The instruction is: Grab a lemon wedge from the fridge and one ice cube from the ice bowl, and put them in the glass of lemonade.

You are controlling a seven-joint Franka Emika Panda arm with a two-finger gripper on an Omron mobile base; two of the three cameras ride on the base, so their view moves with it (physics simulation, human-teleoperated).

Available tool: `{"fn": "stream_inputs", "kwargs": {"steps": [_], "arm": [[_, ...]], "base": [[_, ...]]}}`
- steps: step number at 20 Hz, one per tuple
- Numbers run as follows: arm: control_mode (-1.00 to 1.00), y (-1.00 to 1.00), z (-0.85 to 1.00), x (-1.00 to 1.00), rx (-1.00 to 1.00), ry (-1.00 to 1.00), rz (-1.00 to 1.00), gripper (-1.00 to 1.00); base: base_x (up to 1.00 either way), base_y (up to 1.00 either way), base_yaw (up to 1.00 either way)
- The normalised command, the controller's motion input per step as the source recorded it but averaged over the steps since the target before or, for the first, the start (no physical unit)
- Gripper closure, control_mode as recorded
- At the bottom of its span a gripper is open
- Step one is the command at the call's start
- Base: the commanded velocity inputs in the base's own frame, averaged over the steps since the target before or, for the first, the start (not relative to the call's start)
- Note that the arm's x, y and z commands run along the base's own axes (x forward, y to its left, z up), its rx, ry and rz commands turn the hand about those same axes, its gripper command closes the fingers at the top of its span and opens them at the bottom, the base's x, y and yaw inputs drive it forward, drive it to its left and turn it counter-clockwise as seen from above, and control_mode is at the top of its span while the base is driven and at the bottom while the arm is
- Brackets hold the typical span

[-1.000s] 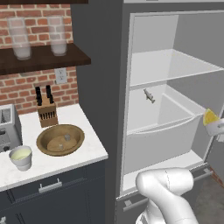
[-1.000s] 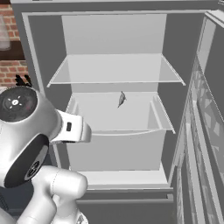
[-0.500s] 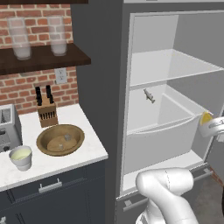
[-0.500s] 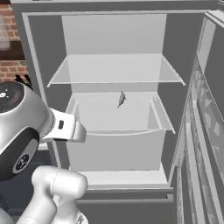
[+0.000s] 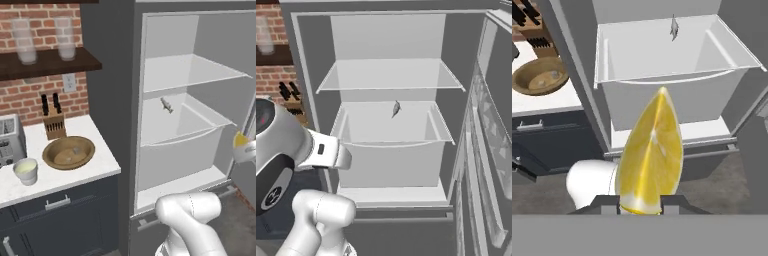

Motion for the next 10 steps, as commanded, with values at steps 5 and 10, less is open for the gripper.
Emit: {"fn": "stream_inputs", "kwargs": {"steps": [5,10], "arm": [[1.0,0.0,0.0,0.0,0.0,0.0,0.0,1.0],[1.0,0.0,0.0,0.0,0.0,0.0,0.0,1.0]], "base": [[-0.87,0.7,0.0],[-0.23,1.0,0.0]]}}
